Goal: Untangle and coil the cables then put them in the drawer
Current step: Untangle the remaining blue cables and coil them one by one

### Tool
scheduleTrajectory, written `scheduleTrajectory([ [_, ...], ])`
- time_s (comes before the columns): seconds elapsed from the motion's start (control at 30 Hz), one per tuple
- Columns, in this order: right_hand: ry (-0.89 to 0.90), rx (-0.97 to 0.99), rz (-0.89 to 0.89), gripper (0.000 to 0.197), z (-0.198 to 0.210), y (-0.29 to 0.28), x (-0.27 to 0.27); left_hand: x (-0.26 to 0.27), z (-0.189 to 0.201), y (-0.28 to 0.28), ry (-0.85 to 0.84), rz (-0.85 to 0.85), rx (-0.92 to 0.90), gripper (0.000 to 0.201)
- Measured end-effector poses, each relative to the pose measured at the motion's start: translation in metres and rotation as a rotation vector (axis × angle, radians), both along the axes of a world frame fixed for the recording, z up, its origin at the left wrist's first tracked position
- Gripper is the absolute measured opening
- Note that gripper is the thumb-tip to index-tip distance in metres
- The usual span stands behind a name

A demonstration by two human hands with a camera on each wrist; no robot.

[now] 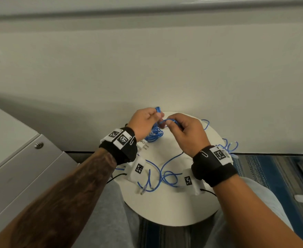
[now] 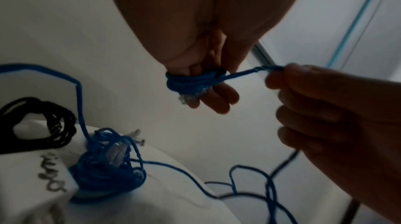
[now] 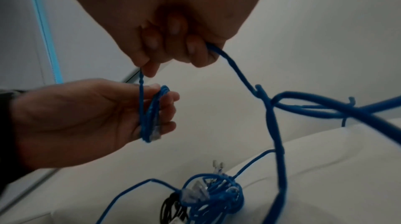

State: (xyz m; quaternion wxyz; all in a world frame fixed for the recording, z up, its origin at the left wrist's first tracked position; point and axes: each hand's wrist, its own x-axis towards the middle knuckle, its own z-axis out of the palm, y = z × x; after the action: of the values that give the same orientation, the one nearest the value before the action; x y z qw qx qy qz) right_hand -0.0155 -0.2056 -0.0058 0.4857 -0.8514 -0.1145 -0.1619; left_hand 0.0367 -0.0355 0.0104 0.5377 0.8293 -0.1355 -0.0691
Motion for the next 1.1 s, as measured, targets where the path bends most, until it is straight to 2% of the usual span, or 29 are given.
scheduleTrajectory([
  [0.1,0.000,0.016,-0.044,0.010,0.001,-0.007,0.004,-0.015,-0.002,-0.002,0.146,-0.152,-0.078,0.033],
  [0.2,0.066,0.134,-0.056,0.008,-0.002,-0.010,0.006,-0.026,0.004,-0.001,0.355,-0.174,-0.266,0.037],
  [0.33,0.116,0.266,-0.061,0.015,-0.004,-0.009,0.007,-0.033,0.015,0.000,0.492,-0.249,-0.442,0.030],
  [0.43,0.113,0.279,-0.043,0.021,-0.006,-0.005,0.007,-0.036,0.022,-0.002,0.616,-0.272,-0.685,0.027],
  [0.5,0.161,0.270,-0.041,0.022,-0.011,-0.003,0.006,-0.035,0.024,-0.002,0.703,-0.222,-0.927,0.022],
  [0.57,0.214,0.178,-0.015,0.022,-0.020,-0.002,0.006,-0.028,0.025,0.000,0.719,-0.101,-1.163,0.018],
  [0.7,0.271,-0.074,0.055,0.027,-0.023,0.000,0.001,-0.011,0.024,0.002,0.636,0.152,-1.379,0.022],
  [0.8,0.230,-0.250,0.138,0.035,-0.017,0.004,-0.007,0.000,0.023,0.004,0.548,0.270,-1.443,0.027],
  [0.87,0.165,-0.302,0.172,0.033,-0.012,0.007,-0.010,0.006,0.021,0.003,0.511,0.332,-1.416,0.032],
  [0.97,0.104,-0.301,0.169,0.030,-0.005,0.007,-0.010,0.013,0.010,-0.003,0.434,0.377,-1.267,0.031],
  [1.1,0.131,-0.210,0.162,0.025,-0.007,0.002,-0.011,0.013,-0.006,-0.011,0.276,0.408,-1.006,0.021],
])
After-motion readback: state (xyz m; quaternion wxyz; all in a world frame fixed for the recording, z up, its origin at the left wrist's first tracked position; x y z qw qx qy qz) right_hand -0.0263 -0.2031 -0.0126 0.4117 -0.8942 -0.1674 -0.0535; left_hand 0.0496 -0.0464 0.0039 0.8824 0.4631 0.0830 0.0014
